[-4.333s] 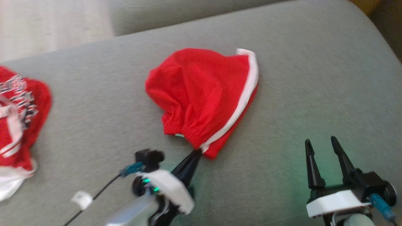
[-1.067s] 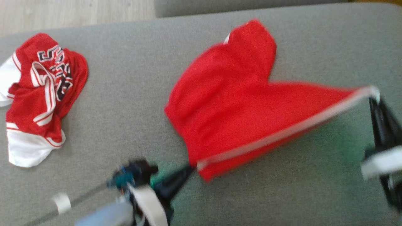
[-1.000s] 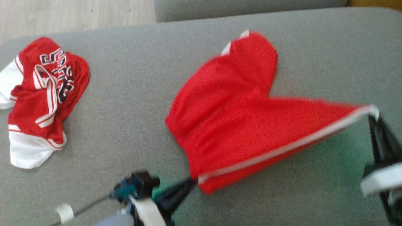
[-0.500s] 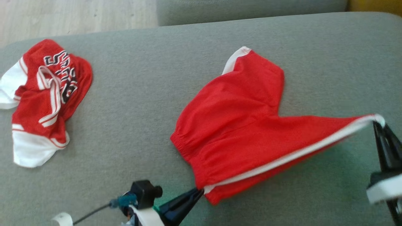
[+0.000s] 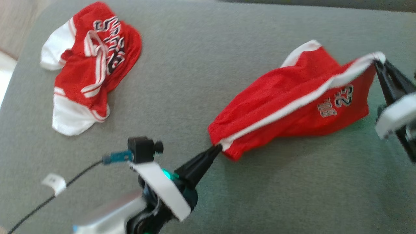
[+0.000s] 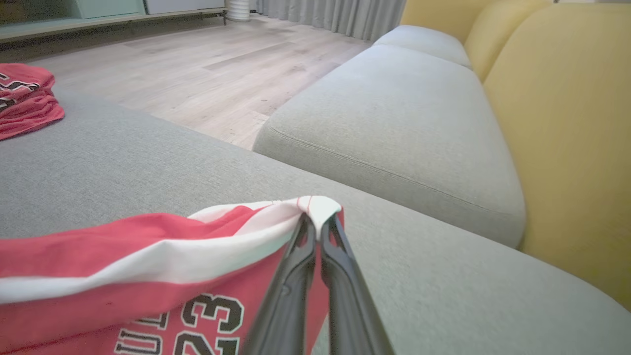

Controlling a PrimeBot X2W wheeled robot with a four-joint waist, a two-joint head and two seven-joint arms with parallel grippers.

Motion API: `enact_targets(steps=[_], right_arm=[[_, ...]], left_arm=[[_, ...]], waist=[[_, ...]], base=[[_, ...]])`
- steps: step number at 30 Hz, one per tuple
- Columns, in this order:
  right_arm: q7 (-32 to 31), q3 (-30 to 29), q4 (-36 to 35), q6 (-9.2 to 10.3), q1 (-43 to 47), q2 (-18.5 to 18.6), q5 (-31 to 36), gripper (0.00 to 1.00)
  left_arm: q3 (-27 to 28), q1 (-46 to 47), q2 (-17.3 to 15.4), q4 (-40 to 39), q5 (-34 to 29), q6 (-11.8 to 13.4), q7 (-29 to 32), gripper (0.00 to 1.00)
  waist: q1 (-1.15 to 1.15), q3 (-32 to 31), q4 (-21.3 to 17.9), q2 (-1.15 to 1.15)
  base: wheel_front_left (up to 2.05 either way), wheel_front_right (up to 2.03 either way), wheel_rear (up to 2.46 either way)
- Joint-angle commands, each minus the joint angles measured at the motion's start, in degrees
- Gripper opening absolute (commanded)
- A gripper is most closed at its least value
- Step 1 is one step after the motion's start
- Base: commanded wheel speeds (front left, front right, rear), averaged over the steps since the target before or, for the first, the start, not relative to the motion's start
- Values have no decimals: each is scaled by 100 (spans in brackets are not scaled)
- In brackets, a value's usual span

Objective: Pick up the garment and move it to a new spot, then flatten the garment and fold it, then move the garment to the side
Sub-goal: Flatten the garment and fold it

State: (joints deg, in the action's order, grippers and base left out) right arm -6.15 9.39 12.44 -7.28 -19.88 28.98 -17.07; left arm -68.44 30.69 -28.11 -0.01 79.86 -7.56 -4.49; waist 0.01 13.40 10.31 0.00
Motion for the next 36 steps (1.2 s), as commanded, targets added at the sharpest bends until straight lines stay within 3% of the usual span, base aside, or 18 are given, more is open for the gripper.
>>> enact_targets(steps=[1, 8, 9, 10, 11, 12, 17, 20, 22, 28, 32, 36], right_arm=[[-17, 185, -25, -21, -308, 210, -79, 0], [25, 1157, 1105, -21, -1553, 346, -257, 0], [57, 1258, 1254, -21, -1672, 334, -283, 0], [106, 1338, 1400, -21, -1777, 325, -310, 0], [167, 1398, 1542, -21, -1867, 315, -332, 20], [227, 1443, 1676, -21, -1937, 302, -353, 98], [605, 1390, 2276, -21, -2070, 212, -503, 100], [878, 1280, 2624, -21, -1975, 158, -723, 100], [965, 1256, 2754, -21, -1884, 142, -853, 100], [1334, 1169, 3041, -21, -1562, 173, -1169, 100], [1494, 1152, 3143, -21, -1414, 143, -1250, 100], [1552, 1193, 3171, -21, -1387, 86, -1247, 100]], left_arm=[[252, 291, -51, -140, 138, 9, 18, 0], [377, 743, 259, 170, 812, 8, 241, 0], [386, 781, 297, 241, 853, 8, 259, 6], [390, 810, 326, 325, 876, 8, 268, 43], [387, 831, 354, 399, 886, 8, 272, 100], [389, 835, 375, 479, 894, 8, 258, 100], [456, 681, 354, 761, 745, 8, -173, 100], [506, 422, 219, 1195, 115, 8, -871, 100], [685, 230, 273, 1446, -210, 40, -1009, 100], [1766, -629, 779, 1398, -1791, 473, -1048, 100], [1757, -957, 1008, 1254, -2655, 572, -1049, 100], [1657, -920, 1263, 1365, -2632, 435, -992, 100]], waist=[[-1, 248, 256, 0], [-1, 574, 541, 0], [-1, 596, 563, 0], [-1, 614, 580, 0], [-1, 621, 592, 0], [-1, 622, 601, 0], [-1, 534, 570, 0], [-1, 373, 531, 0], [-1, 288, 544, 0], [-1, 59, 719, 0], [-1, -26, 751, 0], [-1, -50, 691, 0]], base=[[0, 0, 0], [0, 0, 0], [0, 0, 0], [0, 0, 0], [0, 0, 0], [0, 0, 0], [0, 0, 0], [0, 0, 0], [0, 0, 0], [0, 0, 0], [0, 0, 0], [0, 0, 0]])
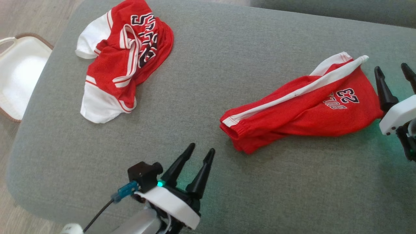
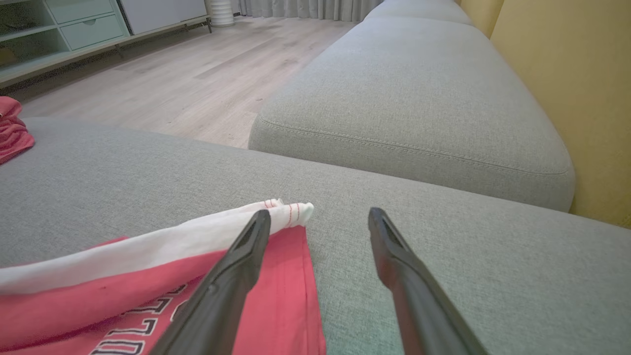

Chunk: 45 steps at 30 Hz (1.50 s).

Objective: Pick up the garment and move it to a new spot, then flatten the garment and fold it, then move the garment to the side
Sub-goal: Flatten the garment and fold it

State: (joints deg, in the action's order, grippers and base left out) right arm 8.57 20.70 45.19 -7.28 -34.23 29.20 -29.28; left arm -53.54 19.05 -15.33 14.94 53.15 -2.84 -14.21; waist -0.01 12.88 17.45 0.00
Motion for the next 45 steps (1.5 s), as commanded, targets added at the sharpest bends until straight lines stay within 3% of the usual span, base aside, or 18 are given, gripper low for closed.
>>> enact_targets(steps=[1, 7, 18, 32, 40, 45], right_arm=[[86, 78, -102, -21, 38, 56, -21, 100], [110, 172, -85, -21, -40, 33, 20, 100], [178, 245, 3, -21, -139, -6, 67, 100], [249, 386, 122, -21, -172, -15, 73, 100], [295, 413, 188, -21, -192, -32, 91, 100], [320, 383, 224, -21, -225, -25, 101, 100]], left_arm=[[158, 294, 56, -109, 125, -103, 39, 100], [150, 675, 328, 95, 663, -359, 450, 100], [297, 996, 451, 293, 1758, -461, 889, 100], [210, 1247, 430, 138, 2560, -464, 950, 100], [254, 1276, 84, -54, 2548, -446, 881, 100], [735, 896, 14, -562, 3700, -441, 1205, 100]], waist=[[1, 8, -44, 0], [1, 67, -199, 0], [1, 94, -399, 0], [1, 84, -462, 0], [1, 133, -509, 0], [1, 146, -514, 0]], base=[[0, 0, 0], [0, 0, 0], [0, 0, 0], [0, 0, 0], [0, 0, 0], [0, 0, 0]])
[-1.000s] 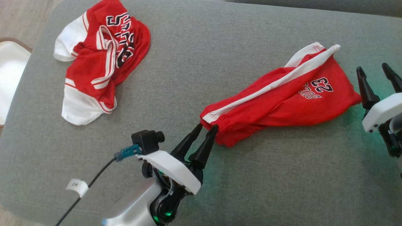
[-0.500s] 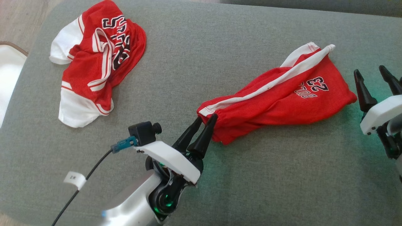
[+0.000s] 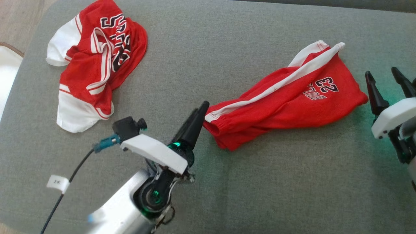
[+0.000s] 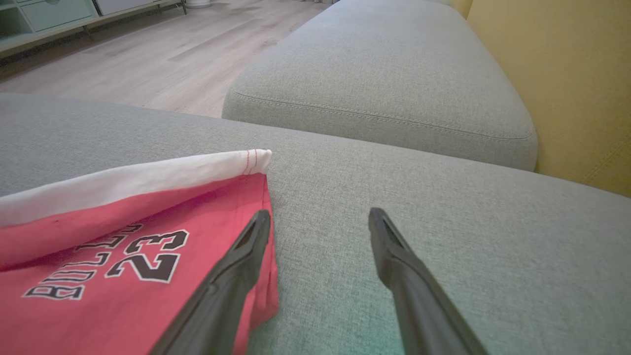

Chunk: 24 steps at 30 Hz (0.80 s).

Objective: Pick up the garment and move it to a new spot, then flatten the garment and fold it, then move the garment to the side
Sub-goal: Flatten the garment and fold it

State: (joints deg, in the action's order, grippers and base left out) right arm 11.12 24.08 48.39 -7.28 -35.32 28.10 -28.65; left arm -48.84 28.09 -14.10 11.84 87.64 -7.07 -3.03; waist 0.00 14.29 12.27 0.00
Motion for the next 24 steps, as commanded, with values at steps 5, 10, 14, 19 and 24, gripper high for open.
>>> enact_targets(steps=[5, 10, 14, 19, 24], right_arm=[[77, 23, -68, -21, -183, 69, 81, 100], [87, 16, -50, -21, -233, 20, 126, 100], [95, 22, -25, -21, -250, 17, 126, 100], [106, 9, 1, -21, -287, 41, 130, 100], [116, -5, 23, -21, -319, 28, 151, 100]], left_arm=[[657, -294, -188, -798, 1713, 219, 845, 100], [790, -293, -310, -968, 1954, 385, 980, 100], [825, -287, -272, -1007, 2102, 439, 1068, 100], [838, -260, -244, -1031, 2198, 481, 1164, 100], [830, -212, -212, -1049, 2244, 498, 1256, 100]], waist=[[0, 49, -8, 0], [0, 98, -30, 0], [0, 132, -57, 0], [0, 163, -96, 0], [0, 191, -129, 0]], base=[[0, 0, 0], [0, 0, 0], [0, 0, 0], [0, 0, 0], [0, 0, 0]])
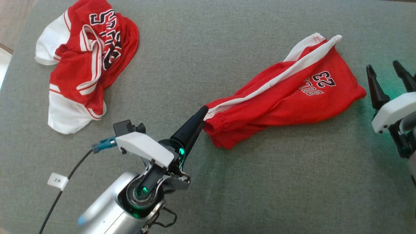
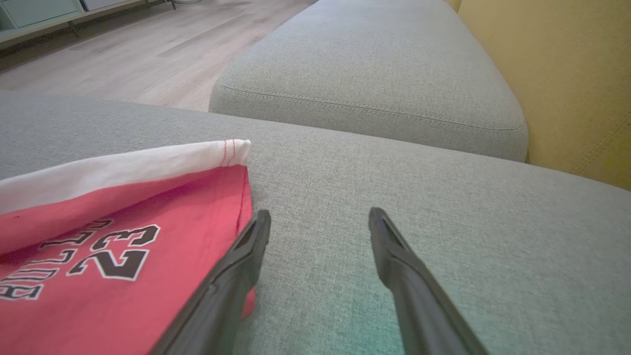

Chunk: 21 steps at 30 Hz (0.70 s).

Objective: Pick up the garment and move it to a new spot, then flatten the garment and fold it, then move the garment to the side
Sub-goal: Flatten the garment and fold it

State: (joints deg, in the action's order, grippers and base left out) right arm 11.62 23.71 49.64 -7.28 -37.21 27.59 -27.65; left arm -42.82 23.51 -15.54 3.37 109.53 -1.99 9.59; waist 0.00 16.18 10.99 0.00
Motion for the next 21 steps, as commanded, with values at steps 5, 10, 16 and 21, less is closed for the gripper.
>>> enact_targets(steps=[5, 10, 16, 21], right_arm=[[85, 19, -75, -21, -135, 53, 68, 100], [76, 49, -82, -21, -171, 37, 64, 100], [-80, 273, -343, -21, -241, -26, -254, 100], [-371, 758, -685, -21, -530, 113, -535, 100]], left_arm=[[219, 326, -42, -135, -1, 15, 12, 86], [140, 456, 10, 71, -172, -31, 42, 0], [-12, 534, 12, 237, -532, -169, 4, 0], [-180, 576, -15, 262, -881, -274, -18, 0]], waist=[[0, 42, -19, 0], [0, 104, -6, 0], [0, 158, 80, 0], [0, 253, 208, 0]], base=[[0, 0, 0], [0, 0, 0], [0, 0, 0], [0, 0, 0]])
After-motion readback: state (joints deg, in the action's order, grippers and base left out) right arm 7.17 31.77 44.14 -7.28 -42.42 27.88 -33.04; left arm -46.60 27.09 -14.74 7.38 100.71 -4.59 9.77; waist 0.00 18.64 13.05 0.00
